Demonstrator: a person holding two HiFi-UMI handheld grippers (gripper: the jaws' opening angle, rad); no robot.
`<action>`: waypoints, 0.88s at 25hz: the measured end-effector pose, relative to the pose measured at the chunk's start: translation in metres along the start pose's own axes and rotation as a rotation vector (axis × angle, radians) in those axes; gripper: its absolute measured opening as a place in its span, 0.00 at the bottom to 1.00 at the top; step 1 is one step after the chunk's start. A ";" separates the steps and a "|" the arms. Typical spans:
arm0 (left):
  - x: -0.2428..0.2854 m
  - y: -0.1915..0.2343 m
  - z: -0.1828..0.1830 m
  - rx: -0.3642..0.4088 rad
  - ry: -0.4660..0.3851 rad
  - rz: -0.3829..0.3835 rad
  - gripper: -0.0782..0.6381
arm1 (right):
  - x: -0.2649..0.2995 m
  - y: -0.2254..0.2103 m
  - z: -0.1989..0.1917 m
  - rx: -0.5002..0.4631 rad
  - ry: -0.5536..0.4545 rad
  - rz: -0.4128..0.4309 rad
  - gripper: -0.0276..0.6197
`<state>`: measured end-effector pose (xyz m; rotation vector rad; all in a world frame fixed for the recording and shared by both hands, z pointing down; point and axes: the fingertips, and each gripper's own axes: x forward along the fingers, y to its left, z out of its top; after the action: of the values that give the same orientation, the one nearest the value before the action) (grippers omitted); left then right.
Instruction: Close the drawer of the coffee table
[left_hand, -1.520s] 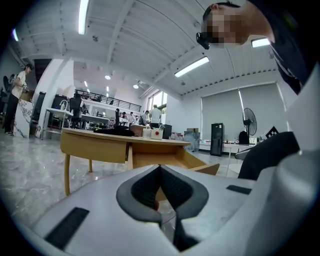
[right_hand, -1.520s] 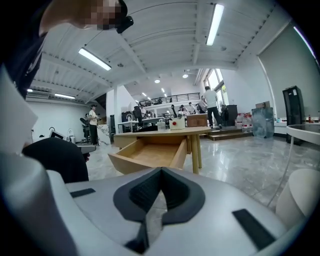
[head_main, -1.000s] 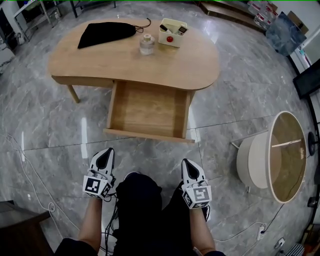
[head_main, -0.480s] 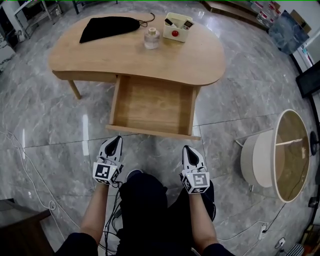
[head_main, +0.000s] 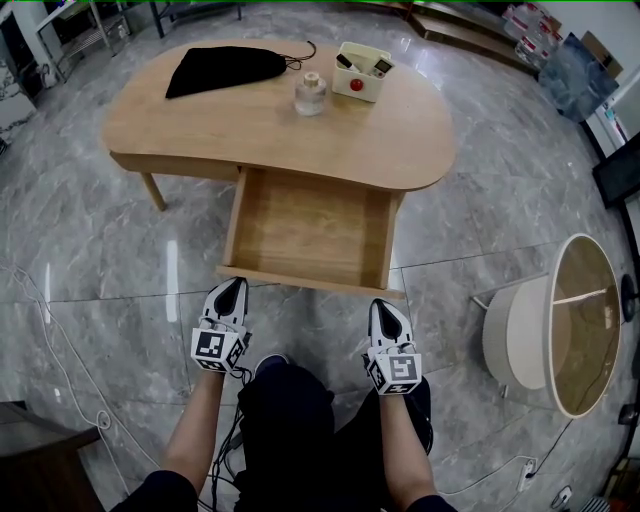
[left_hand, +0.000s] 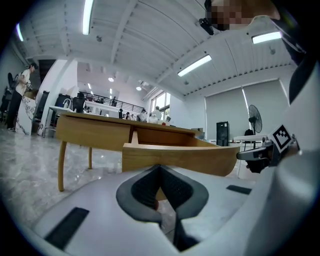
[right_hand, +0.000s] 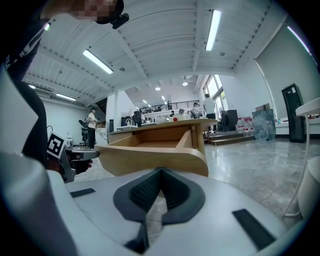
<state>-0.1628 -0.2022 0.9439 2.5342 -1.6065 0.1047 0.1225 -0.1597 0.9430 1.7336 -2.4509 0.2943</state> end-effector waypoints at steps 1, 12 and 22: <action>0.001 0.000 0.000 0.006 0.001 0.001 0.14 | 0.001 -0.002 0.003 0.001 -0.009 -0.002 0.08; -0.001 0.001 0.001 0.023 0.026 0.003 0.14 | -0.002 0.000 0.013 0.014 -0.020 -0.004 0.08; 0.001 0.003 0.022 0.029 -0.007 0.003 0.14 | -0.003 0.002 0.034 -0.017 -0.056 -0.015 0.08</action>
<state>-0.1657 -0.2076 0.9231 2.5566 -1.6224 0.1202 0.1222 -0.1645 0.9097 1.7757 -2.4705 0.2257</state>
